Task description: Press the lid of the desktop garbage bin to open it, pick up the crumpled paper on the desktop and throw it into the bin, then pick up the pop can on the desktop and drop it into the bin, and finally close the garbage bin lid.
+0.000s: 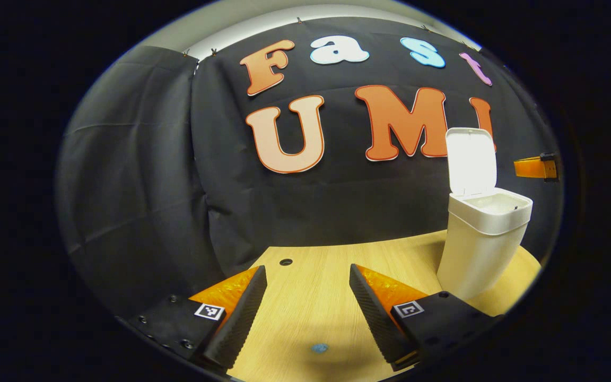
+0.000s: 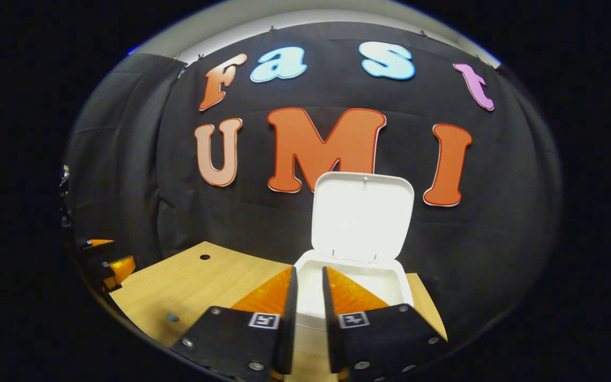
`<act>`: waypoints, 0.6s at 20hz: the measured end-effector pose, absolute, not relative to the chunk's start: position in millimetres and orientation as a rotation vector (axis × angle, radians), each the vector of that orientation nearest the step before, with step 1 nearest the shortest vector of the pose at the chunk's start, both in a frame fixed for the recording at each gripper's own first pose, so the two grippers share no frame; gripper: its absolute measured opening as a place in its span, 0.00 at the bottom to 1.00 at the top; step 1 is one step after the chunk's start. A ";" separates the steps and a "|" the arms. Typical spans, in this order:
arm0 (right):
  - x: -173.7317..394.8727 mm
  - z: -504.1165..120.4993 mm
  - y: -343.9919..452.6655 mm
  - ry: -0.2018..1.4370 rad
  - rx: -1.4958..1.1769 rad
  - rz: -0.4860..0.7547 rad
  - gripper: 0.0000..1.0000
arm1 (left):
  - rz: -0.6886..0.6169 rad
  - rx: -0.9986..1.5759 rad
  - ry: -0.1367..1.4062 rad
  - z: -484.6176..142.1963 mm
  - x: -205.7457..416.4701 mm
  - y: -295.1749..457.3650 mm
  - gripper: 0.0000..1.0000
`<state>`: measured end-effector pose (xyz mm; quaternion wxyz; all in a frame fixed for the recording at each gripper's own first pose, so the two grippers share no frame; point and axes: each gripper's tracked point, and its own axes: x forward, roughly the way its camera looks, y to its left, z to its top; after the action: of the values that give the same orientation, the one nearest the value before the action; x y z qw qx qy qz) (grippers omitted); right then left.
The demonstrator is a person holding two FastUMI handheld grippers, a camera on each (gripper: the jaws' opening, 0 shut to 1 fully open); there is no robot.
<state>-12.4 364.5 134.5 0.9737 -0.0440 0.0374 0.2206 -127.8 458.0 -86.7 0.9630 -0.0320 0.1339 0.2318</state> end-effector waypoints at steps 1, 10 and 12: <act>-20.9 127.4 375.4 0.075 -0.108 0.459 0.52 | 0.451 -0.079 0.277 -89.3 -127.2 462.3 0.99; -78.1 29.4 465.9 0.280 -0.148 0.539 0.95 | 0.243 -0.191 0.542 -180.2 -133.9 466.9 0.95; -88.6 10.3 474.1 0.326 -0.150 0.549 0.96 | 0.217 -0.199 0.607 -203.3 -137.6 465.7 1.00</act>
<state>-88.6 474.1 10.3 0.9467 -0.0736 0.1602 0.2698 -137.6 465.7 -203.3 0.9436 -0.0978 0.2980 0.1064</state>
